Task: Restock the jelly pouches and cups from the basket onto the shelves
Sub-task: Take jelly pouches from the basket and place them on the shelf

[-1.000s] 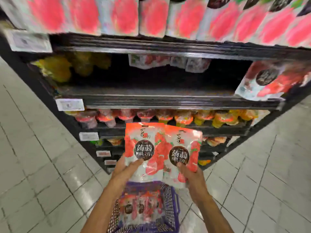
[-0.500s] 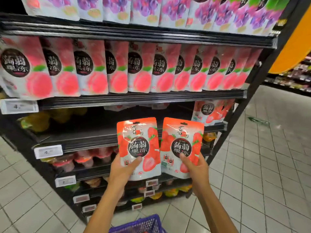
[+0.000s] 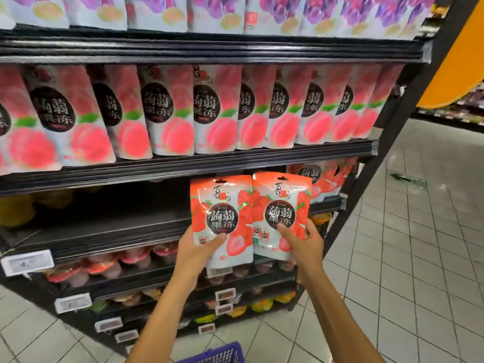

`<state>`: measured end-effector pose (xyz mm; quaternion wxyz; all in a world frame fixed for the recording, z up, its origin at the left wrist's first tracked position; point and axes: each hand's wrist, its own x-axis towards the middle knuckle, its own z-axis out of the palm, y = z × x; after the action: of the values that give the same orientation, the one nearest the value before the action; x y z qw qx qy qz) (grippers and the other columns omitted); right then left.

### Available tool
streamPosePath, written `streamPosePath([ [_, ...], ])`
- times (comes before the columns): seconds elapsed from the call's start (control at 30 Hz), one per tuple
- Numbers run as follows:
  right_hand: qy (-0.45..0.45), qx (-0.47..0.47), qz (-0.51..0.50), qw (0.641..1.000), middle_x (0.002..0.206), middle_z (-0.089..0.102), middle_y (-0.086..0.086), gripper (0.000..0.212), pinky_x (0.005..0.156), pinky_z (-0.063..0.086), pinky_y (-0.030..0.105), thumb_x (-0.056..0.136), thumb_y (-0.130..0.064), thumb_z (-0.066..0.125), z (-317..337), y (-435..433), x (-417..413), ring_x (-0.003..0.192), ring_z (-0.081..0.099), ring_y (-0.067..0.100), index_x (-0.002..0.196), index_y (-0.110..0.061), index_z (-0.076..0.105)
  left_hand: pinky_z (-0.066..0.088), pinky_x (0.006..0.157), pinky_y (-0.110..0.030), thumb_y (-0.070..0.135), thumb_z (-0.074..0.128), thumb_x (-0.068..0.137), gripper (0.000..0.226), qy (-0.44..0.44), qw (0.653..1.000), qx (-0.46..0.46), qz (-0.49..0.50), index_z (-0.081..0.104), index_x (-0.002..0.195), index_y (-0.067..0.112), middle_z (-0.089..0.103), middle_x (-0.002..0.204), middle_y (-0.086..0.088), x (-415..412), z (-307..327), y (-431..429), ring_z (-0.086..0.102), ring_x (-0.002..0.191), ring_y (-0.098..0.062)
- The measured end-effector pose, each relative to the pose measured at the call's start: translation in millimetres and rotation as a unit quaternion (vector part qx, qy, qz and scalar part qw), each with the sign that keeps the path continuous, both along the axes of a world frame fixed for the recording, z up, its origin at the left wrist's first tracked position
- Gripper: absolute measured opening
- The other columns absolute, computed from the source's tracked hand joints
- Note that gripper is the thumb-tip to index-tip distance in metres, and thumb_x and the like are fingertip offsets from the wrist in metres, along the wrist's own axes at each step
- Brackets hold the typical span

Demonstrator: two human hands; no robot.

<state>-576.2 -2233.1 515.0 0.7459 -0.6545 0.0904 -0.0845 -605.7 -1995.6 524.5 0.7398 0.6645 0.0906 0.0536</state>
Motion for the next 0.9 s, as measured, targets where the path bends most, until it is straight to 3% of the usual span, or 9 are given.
streamPosePath([
  [0.1, -0.006, 0.001, 0.006, 1.000, 0.101, 0.075, -0.007, 0.044, 0.081, 0.058, 0.032, 0.068, -0.032, 0.087, -2, -6, 18, 0.096, 0.071, 0.012, 0.108, -0.034, 0.067, 0.055, 0.061, -0.018, 0.015, 0.080, 0.079, 0.036, -0.006, 1.000, 0.002, 0.002, 0.064, 0.109, 0.027, 0.076, 0.098, 0.008, 12, 0, -8, 0.073, 0.086, -0.010],
  [0.23, -0.031, 0.000, 0.027, 0.999, 0.105, 0.075, -0.002, 0.046, 0.086, 0.058, 0.039, 0.071, -0.028, 0.086, 1, -11, 41, 0.100, 0.070, 0.017, 0.113, -0.028, 0.067, 0.053, 0.060, -0.015, 0.019, 0.080, 0.078, 0.035, -0.003, 1.000, 0.011, 0.022, 0.065, 0.109, 0.026, 0.076, 0.096, 0.010, 23, -1, -19, 0.072, 0.085, -0.007],
  [0.47, -0.071, -0.021, 0.021, 0.997, 0.094, 0.072, -0.025, 0.042, 0.072, 0.054, 0.013, 0.072, -0.022, 0.086, 17, -10, 78, 0.090, 0.067, -0.007, 0.096, -0.050, 0.066, 0.057, 0.070, -0.023, 0.014, 0.080, 0.079, 0.037, 0.001, 0.999, 0.008, 0.054, 0.066, 0.112, 0.021, 0.076, 0.101, 0.004, 34, -4, -31, 0.073, 0.091, -0.013],
  [0.7, -0.098, -0.059, 0.022, 0.993, 0.099, 0.072, 0.001, 0.040, 0.083, 0.056, 0.029, 0.071, -0.023, 0.087, 13, -8, 110, 0.094, 0.068, 0.013, 0.105, -0.020, 0.065, 0.055, 0.066, -0.015, 0.017, 0.080, 0.079, 0.041, -0.004, 0.997, 0.008, 0.077, 0.063, 0.116, 0.022, 0.075, 0.104, 0.004, 37, 2, -33, 0.072, 0.092, -0.010],
  [0.83, -0.094, -0.100, 0.033, 0.990, 0.104, 0.069, -0.006, 0.049, 0.079, 0.048, 0.008, 0.071, -0.030, 0.086, 4, -12, 114, 0.097, 0.064, 0.003, 0.113, -0.024, 0.062, 0.054, 0.068, -0.016, 0.019, 0.079, 0.079, 0.045, -0.004, 0.996, 0.013, 0.084, 0.062, 0.120, 0.022, 0.074, 0.107, 0.004, 38, 1, -31, 0.071, 0.096, -0.009],
  [0.9, -0.093, -0.133, 0.036, 0.986, 0.107, 0.067, -0.006, 0.056, 0.081, 0.047, 0.009, 0.070, -0.032, 0.087, 3, -15, 114, 0.098, 0.061, -0.001, 0.117, -0.023, 0.059, 0.054, 0.068, -0.015, 0.019, 0.079, 0.079, 0.044, -0.005, 0.996, 0.015, 0.089, 0.062, 0.119, 0.022, 0.074, 0.107, 0.004, 39, 1, -32, 0.071, 0.096, -0.009],
])
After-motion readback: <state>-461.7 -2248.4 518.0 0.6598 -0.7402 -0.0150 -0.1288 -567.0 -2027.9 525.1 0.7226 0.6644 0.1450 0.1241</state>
